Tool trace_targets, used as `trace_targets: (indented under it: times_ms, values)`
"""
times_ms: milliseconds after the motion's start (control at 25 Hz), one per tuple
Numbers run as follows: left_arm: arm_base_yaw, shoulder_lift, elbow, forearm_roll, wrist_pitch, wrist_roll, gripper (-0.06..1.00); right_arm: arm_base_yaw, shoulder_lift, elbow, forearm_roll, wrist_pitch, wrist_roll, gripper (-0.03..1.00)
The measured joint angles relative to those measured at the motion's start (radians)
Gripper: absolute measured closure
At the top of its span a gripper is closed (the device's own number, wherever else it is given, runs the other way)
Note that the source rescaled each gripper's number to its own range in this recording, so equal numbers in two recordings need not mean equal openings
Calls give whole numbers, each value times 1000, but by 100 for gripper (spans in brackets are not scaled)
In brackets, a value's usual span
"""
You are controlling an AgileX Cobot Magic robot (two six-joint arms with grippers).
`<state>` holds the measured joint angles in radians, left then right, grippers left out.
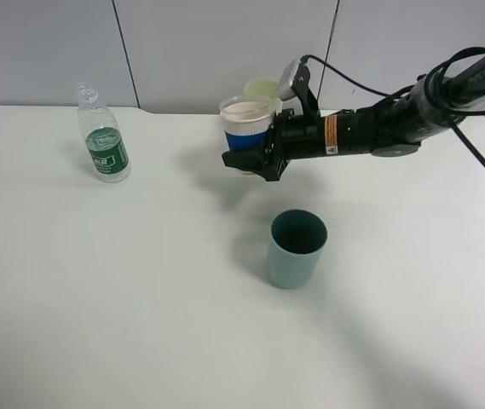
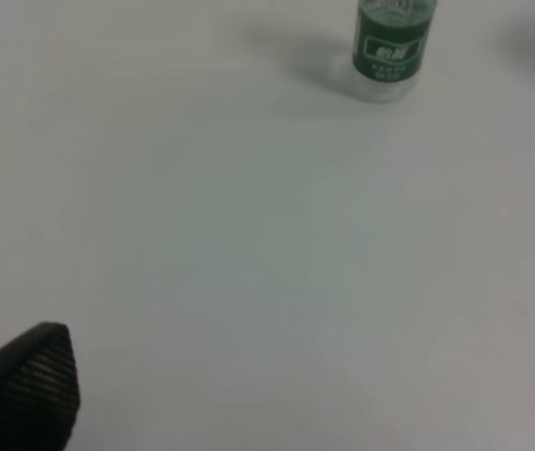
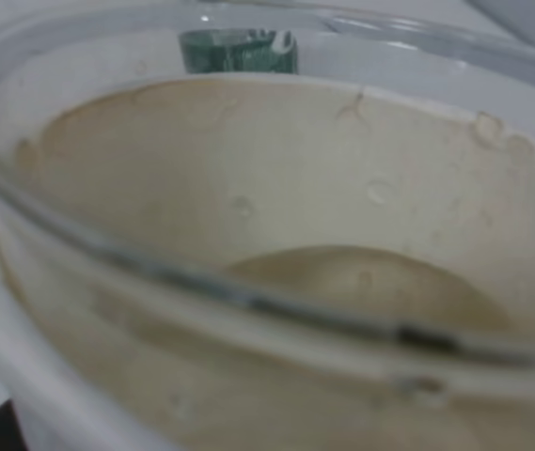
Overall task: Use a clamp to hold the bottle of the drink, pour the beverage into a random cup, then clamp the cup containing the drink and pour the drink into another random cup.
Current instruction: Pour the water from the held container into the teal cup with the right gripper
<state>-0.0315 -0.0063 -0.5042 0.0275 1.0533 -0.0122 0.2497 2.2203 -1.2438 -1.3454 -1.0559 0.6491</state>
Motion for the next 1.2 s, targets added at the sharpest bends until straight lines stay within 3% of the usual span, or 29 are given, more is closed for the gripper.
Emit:
trace_targets:
  times_ms: [280, 720, 1000, 1200]
  values:
    - [0, 0, 0, 0, 0, 0, -6, 0, -115, 0, -25, 57, 15, 95]
    - [0, 0, 0, 0, 0, 0, -6, 4, -162, 0, 89, 69, 249, 95]
    - [0, 0, 0, 0, 0, 0, -6, 13, -164, 0, 94, 78, 243, 95]
    - [0, 0, 0, 0, 0, 0, -6, 21, -216, 0, -38, 129, 163, 95]
